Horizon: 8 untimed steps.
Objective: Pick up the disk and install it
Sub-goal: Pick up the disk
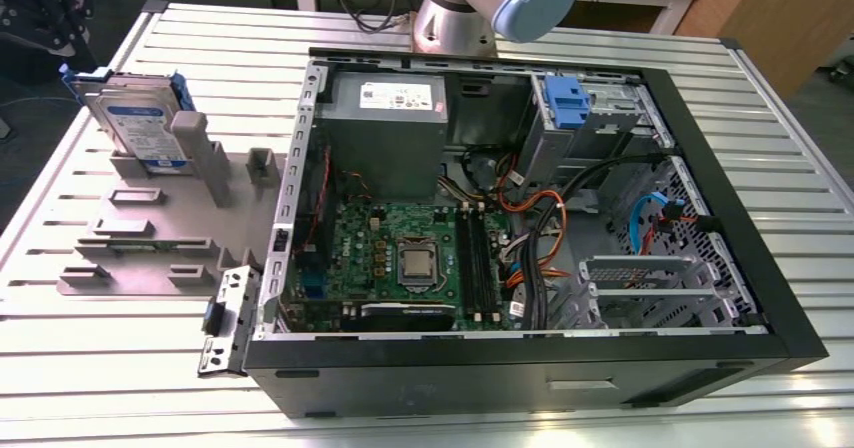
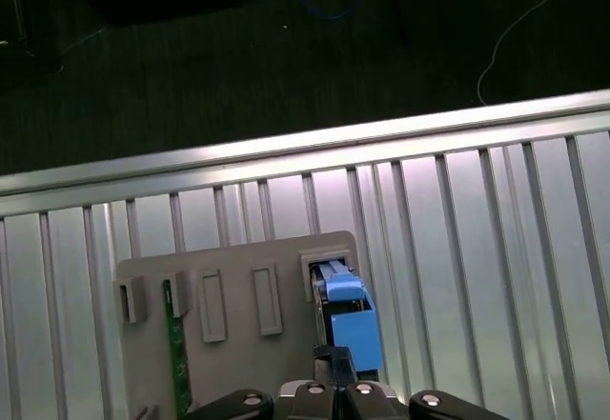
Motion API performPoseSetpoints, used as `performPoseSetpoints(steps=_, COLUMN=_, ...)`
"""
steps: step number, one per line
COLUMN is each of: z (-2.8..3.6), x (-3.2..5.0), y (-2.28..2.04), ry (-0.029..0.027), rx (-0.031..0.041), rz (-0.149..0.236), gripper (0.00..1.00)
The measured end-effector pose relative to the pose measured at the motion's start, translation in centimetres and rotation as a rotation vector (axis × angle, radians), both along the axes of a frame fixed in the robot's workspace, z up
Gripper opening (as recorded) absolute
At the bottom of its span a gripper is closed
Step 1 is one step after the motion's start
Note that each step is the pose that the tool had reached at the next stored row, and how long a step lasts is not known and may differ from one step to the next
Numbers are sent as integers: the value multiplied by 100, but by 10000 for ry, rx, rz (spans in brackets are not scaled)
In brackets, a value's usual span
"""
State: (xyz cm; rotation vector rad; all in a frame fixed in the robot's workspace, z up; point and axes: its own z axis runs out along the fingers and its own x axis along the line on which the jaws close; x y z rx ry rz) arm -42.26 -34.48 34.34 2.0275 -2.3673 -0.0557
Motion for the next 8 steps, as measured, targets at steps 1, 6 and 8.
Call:
performPoseSetpoints(steps=1, z=0, x=-1, y=0, ry=1, rx=1, rz=81, gripper=11)
performPoseSetpoints(steps=6, z=0, x=-1, y=1, ry=1, rx=5, rz=282, gripper=11)
performPoseSetpoints(steps=8, z=0, x=-1, y=1, ry=1, rx=5, rz=283, gripper=11)
